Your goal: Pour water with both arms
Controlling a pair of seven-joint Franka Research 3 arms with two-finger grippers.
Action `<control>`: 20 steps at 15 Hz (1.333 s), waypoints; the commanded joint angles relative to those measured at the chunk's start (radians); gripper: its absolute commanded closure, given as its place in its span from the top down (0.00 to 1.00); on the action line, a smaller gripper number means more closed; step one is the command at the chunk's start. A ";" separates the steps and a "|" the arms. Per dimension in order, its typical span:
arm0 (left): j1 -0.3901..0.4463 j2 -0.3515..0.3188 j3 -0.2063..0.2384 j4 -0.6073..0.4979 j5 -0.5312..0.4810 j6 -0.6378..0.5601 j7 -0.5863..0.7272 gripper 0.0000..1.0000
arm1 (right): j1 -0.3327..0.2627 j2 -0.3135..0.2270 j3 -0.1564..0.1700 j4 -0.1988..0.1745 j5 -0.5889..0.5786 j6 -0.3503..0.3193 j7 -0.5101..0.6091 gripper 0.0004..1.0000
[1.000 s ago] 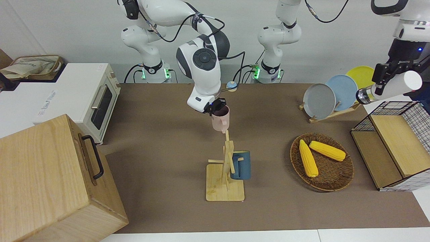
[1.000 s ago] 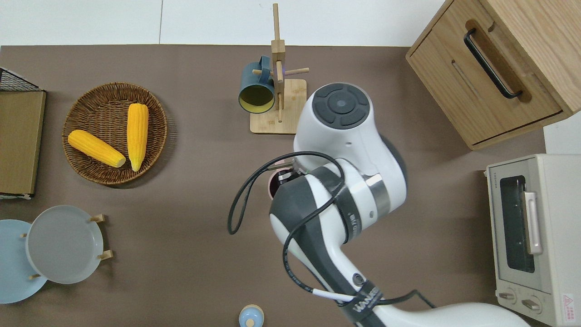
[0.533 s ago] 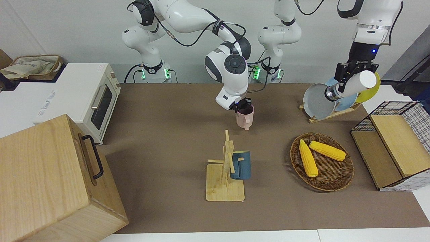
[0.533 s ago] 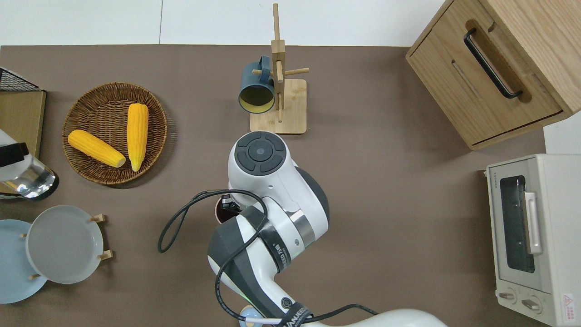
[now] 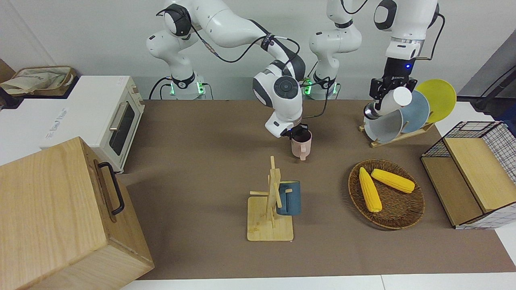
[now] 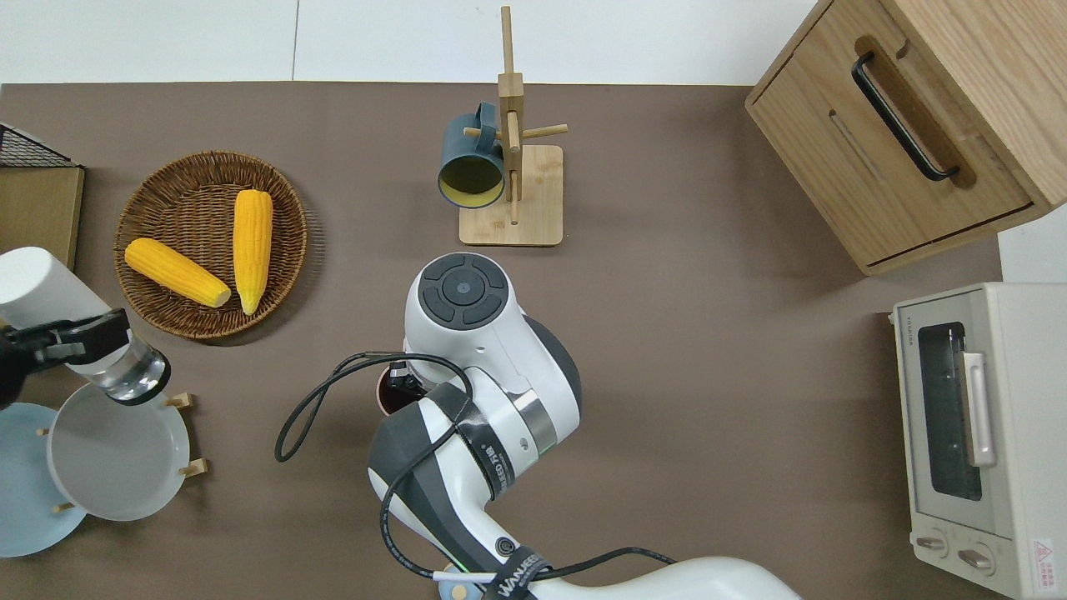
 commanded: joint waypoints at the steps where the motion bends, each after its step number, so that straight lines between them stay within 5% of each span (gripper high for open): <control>1: -0.018 -0.108 -0.010 -0.128 0.019 0.071 -0.023 0.00 | 0.000 0.023 -0.004 0.026 0.027 0.035 0.008 0.70; 2: -0.029 -0.117 -0.012 -0.151 0.013 0.088 -0.023 0.00 | 0.000 0.023 -0.004 0.026 0.023 0.035 0.007 0.99; 6: -0.049 -0.121 -0.012 -0.180 0.012 0.114 -0.026 0.00 | 0.000 0.017 -0.007 0.048 0.018 0.024 0.019 0.99; 9: -0.051 -0.119 -0.012 -0.180 0.012 0.116 -0.025 0.00 | -0.014 -0.040 -0.019 0.051 0.020 -0.006 0.036 0.99; 15: -0.153 -0.113 -0.012 -0.206 -0.054 0.126 -0.025 0.00 | -0.091 -0.209 -0.094 0.048 -0.003 -0.201 0.031 0.99; 20: -0.261 -0.108 -0.015 -0.250 -0.099 0.155 -0.029 0.00 | -0.218 -0.321 -0.096 0.046 -0.157 -0.382 -0.197 0.99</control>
